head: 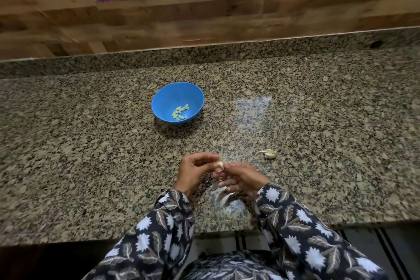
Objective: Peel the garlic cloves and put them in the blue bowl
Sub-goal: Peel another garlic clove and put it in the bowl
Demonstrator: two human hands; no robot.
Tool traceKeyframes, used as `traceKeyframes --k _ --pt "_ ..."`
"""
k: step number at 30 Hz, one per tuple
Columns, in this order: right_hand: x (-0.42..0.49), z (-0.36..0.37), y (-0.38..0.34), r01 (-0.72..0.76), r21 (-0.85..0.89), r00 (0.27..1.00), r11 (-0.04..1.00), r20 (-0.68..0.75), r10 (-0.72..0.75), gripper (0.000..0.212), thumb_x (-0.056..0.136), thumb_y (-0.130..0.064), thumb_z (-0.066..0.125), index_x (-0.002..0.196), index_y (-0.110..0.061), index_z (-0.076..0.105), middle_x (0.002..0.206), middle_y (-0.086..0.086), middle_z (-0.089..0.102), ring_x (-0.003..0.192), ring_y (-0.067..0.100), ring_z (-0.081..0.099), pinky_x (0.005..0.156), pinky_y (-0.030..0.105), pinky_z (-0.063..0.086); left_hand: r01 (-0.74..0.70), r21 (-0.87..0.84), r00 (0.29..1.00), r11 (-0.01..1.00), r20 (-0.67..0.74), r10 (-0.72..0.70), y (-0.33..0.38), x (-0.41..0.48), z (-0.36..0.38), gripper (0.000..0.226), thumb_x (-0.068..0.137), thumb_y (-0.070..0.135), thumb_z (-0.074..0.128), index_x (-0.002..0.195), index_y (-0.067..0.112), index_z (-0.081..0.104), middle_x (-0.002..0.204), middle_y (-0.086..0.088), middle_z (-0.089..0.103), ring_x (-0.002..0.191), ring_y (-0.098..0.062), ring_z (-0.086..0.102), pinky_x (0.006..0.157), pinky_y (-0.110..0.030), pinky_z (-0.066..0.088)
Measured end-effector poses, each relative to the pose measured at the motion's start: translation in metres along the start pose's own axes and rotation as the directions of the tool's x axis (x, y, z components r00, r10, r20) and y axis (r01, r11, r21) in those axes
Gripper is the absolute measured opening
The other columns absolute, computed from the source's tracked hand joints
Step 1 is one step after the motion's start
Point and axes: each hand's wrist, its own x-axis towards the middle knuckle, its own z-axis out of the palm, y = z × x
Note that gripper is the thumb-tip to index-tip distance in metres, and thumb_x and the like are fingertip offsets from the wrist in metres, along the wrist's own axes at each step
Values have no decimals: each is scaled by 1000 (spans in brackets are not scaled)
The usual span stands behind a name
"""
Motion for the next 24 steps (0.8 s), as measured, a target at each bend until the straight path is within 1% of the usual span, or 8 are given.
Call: traceKeyframes --k 2,5,7,10,13,17,20,24 --pt "0 -3 -3 -34 -12 998 999 48 34 21 95 -11 44 100 0 61 83 8 71 55 12 65 45 17 50 -23 66 999 998 32 21 -1 1 -3 25 71 -17 67 88 0 70 83 -1 73 79 -13 70 69 -20 55" --pt "0 -5 -8 -10 -32 998 999 58 12 18 93 -7 45 95 1 61 78 9 69 49 9 59 41 14 45 -137 345 988 928 109 106 -1 4 -9 23 76 0 71 97 10 71 96 -4 72 88 -14 69 78 -26 56" --pt "3 -9 -9 28 -88 998 996 61 -23 19 92 -6 45 86 0 62 70 6 67 47 8 56 39 14 43 -247 529 965 812 208 158 3 5 -13 24 80 10 69 104 12 69 103 -5 71 89 -10 68 80 -21 55" --pt "3 -14 -8 79 -228 991 971 126 -51 15 88 -10 53 82 -3 64 65 3 65 48 8 57 39 14 43 -472 695 879 542 419 229 11 7 -17 22 86 13 63 108 9 68 99 -5 71 82 -11 67 75 -13 52" --pt "-1 -14 -13 56 -338 985 940 175 4 14 91 -6 50 84 -3 62 63 0 67 46 7 59 39 14 44 -622 714 782 323 591 199 10 8 -20 27 92 23 50 107 8 67 95 -8 69 80 -16 64 75 -27 55" --pt "-1 -8 -18 61 -571 991 818 130 17 17 92 -10 51 79 -7 62 59 -2 65 42 4 54 39 13 41 -685 710 728 163 672 137 0 8 -17 23 97 18 46 108 5 61 93 -8 62 75 -13 51 69 -18 41" --pt "1 -6 -16 136 -719 989 682 62 -132 13 89 -13 55 81 -12 65 63 -1 63 41 0 50 39 12 37 -611 756 785 237 616 58 5 7 -12 33 98 28 32 97 5 56 86 -3 52 75 -11 42 68 -13 34" --pt "3 -9 -8 284 -949 874 138 198 -443 22 90 -20 53 97 -4 68 77 8 69 61 12 64 58 22 54 -331 720 880 610 468 -76 3 5 -8 28 100 24 37 87 7 53 77 1 48 68 -11 42 62 -18 36"
